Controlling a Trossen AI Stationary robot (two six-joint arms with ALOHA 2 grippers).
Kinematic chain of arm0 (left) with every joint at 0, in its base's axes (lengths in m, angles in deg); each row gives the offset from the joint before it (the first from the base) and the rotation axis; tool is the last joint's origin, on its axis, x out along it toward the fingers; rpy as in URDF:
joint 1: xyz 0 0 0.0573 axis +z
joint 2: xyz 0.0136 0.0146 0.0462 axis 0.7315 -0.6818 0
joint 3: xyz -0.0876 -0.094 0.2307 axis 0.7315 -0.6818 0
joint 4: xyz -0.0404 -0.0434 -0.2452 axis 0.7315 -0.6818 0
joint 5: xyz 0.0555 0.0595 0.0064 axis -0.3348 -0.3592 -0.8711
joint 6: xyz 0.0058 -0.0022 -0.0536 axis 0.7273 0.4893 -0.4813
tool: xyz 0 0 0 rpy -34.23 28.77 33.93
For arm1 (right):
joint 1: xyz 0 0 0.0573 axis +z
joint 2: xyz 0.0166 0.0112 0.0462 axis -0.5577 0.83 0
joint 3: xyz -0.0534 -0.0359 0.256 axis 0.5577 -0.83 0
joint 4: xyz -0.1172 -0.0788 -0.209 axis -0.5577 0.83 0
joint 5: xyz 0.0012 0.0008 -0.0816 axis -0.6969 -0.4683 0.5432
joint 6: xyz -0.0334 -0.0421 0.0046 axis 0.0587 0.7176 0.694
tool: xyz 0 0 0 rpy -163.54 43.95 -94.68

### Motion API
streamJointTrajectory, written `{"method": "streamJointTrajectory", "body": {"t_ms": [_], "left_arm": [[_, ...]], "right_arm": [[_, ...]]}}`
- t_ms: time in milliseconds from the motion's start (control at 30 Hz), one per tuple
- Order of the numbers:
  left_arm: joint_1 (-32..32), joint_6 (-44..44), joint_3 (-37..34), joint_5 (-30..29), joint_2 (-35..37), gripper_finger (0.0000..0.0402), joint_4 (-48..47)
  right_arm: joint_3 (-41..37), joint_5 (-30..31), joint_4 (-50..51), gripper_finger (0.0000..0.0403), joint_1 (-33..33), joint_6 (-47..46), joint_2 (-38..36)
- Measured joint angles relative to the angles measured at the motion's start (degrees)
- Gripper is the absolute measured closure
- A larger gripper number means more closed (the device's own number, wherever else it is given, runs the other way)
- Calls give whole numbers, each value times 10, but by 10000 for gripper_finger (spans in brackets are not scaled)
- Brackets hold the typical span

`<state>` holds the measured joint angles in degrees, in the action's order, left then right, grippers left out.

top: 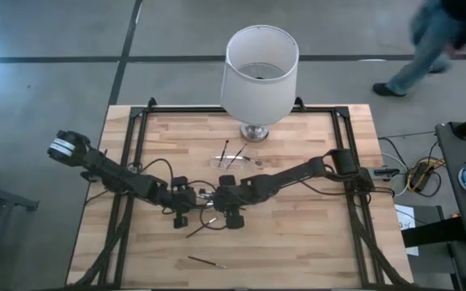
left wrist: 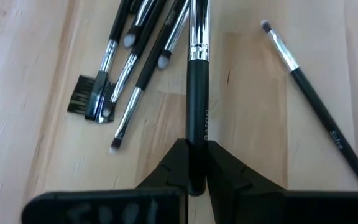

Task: Put items in baskets/containers
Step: Put the blush brush into the transparent organizer

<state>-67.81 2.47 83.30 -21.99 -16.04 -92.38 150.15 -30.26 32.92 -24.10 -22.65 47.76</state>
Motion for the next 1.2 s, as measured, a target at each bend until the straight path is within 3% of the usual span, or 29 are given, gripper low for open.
{"method": "streamJointTrajectory", "body": {"t_ms": [1200], "left_arm": [[1, 7, 2, -15, 1, 375, 40]], "right_arm": [[-8, -21, -2, 237, -13, -10, 2]]}}
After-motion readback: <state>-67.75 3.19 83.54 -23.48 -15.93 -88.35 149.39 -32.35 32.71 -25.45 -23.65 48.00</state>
